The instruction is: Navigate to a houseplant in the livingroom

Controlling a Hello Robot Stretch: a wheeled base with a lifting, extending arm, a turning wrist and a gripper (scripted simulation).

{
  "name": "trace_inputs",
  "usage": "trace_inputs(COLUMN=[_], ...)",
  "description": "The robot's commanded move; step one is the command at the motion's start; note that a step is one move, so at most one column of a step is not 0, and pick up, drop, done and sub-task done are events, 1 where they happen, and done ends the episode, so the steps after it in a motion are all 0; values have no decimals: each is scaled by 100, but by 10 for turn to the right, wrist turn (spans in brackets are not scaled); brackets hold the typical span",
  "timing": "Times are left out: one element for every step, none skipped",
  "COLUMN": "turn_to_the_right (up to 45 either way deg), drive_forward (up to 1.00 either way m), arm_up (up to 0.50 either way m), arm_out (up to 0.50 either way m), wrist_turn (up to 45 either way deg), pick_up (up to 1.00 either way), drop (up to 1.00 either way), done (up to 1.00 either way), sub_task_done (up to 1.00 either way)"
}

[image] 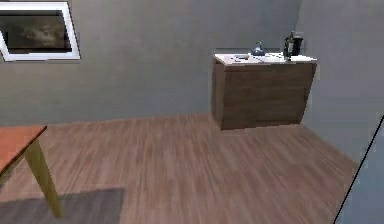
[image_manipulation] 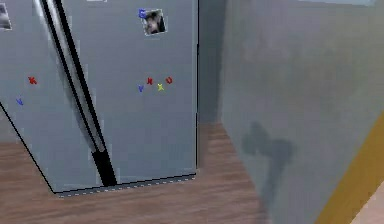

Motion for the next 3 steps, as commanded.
trace_inputs(turn_to_the_right=[0, -150, 0], drive_forward=[20, 0, 100], arm_up=[0, 0, 0], arm_out=[0, 0, 0], wrist_turn=[0, 0, 0], pick_up=[0, 0, 0], drop=[0, 0, 0], done=[0, 0, 0], sub_task_done=[0, 0, 0])
